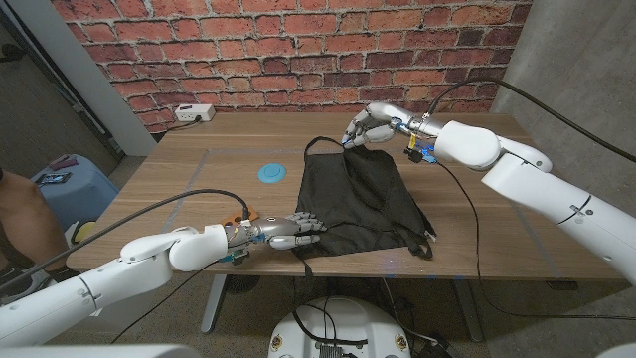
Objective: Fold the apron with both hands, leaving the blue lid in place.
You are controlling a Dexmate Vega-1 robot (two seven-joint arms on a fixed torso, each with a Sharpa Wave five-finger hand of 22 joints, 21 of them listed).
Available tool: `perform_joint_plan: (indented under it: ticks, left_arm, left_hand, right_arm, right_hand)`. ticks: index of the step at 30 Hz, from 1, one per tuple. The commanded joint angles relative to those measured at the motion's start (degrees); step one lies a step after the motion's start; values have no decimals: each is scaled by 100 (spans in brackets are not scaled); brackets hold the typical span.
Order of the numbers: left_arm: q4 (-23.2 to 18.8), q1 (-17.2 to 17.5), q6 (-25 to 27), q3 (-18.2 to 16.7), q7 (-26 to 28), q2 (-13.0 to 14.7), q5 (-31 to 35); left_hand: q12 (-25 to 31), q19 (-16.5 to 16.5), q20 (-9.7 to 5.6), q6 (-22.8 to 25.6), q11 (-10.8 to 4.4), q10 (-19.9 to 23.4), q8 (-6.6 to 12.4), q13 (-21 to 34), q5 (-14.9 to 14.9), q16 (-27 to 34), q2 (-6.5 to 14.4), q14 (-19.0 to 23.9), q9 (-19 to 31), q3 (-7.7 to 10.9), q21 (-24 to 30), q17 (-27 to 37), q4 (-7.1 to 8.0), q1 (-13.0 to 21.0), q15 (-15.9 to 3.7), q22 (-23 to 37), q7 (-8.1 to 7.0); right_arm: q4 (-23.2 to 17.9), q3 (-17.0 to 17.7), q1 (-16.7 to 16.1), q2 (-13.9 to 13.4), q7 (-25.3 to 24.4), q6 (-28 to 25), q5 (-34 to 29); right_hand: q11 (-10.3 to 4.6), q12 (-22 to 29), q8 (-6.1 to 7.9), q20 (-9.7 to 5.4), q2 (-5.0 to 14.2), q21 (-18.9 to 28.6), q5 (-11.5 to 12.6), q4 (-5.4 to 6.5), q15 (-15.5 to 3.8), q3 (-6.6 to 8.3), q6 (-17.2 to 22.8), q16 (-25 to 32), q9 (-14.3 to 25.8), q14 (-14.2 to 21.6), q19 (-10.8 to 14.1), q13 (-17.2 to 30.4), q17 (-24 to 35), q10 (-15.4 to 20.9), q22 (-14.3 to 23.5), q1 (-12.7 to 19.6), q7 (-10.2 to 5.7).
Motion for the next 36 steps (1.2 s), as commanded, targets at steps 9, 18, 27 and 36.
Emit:
perform_joint_plan:
  ticks: [9, 18, 27, 36]
  left_arm:
    - [39, 52, -40, -1, 48, -30, -66]
    - [90, 20, -97, 20, 0, -47, -114]
    - [148, -2, -139, 43, 5, -92, -133]
    - [202, -57, -181, 75, -34, -131, -136]
  left_hand:
    - [-2, -481, 20, 37, -9, 2, -13, 13, -4, -23, 25, -169, 20, 54, 37, 10, 16, -42, -12, 16, -16]
    - [-3, -480, 29, 30, 0, 3, -16, 13, -4, -23, 25, -169, 20, 60, 36, 10, 17, -43, -9, 16, -30]
    - [-2, -479, 24, 35, -1, 8, -15, 13, -4, -23, 24, -169, 20, 63, 36, 11, 17, -44, -9, 17, -22]
    - [-1, -478, 25, 36, -9, 11, -15, 13, -4, -23, 22, -170, 20, 66, 35, 11, 18, -46, -9, 17, -18]
  right_arm:
    - [184, -422, 353, 320, 340, -105, -131]
    - [354, -693, 555, 485, 566, -184, -215]
    - [356, -939, 689, 615, 779, -292, -282]
    - [387, -1047, 744, 711, 861, -238, -302]
  right_hand:
    - [19, -47, -13, -2, 40, 45, -1, -12, -433, -45, 47, -30, 11, 82, 21, 9, 19, 65, 18, 59, 29]
    - [17, -51, -24, 4, 48, 47, -10, 3, -420, -76, 50, -46, 11, 93, 24, 46, 37, 37, 18, 41, 28]
    - [33, -63, -35, 12, 64, 48, -15, 2, -428, -96, 36, -77, 23, 108, 23, 46, 22, 47, 18, 48, 40]
    - [40, -77, -45, 16, 79, 50, -19, -3, -425, -111, 33, -101, 30, 110, 26, 58, 26, 32, 19, 61, 48]
